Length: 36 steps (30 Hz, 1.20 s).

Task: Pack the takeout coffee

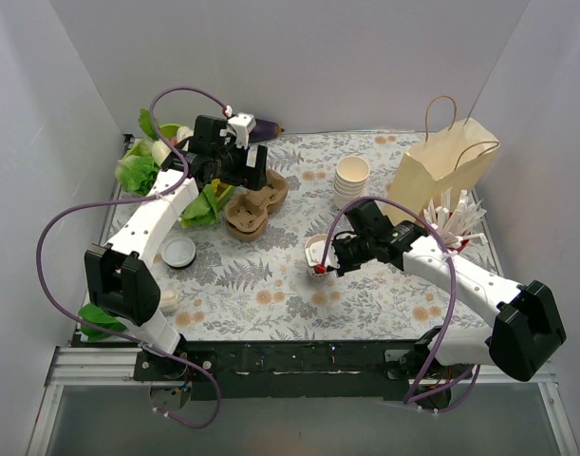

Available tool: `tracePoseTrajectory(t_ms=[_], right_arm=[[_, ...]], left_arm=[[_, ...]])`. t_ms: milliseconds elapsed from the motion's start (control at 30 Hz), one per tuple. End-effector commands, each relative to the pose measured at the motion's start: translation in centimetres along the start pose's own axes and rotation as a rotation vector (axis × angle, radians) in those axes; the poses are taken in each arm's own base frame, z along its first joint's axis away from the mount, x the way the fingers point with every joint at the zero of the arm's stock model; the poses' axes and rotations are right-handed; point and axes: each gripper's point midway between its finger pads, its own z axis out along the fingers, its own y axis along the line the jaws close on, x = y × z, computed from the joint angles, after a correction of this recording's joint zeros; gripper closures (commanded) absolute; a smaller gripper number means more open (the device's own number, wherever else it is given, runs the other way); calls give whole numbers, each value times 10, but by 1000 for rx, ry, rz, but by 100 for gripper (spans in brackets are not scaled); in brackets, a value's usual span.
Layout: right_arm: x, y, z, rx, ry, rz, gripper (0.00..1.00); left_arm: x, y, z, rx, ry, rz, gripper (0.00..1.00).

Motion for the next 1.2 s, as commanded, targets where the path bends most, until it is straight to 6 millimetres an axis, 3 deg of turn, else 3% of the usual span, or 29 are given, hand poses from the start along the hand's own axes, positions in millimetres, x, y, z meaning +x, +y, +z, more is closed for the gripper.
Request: tracePoseTrajectory(t_ms=[0,633,700,833,967,1167], right_arm=[[-25,-4,3,18,-122,-23,99],[-19,-5,8,-60,-72,-18,99],[-18,-2,8,-80,-67,-16,94],[-17,-4,6,-90,-50,-21,76],[-18,-10,2,-68,-30,-26,69],[-24,-26,-9,-15,-7,-4,66]], left_arm=[[-10,6,-23,-91,-60,48,2],[-18,24,-37,-198,-97,157,2],[-18,24,-37,-195,-97,156,2],[-20,22,-36,-189,-102,155,2],[-22,19,-34,-167,-106,148,2],[-17,15,-30,-138,-90,159,2]])
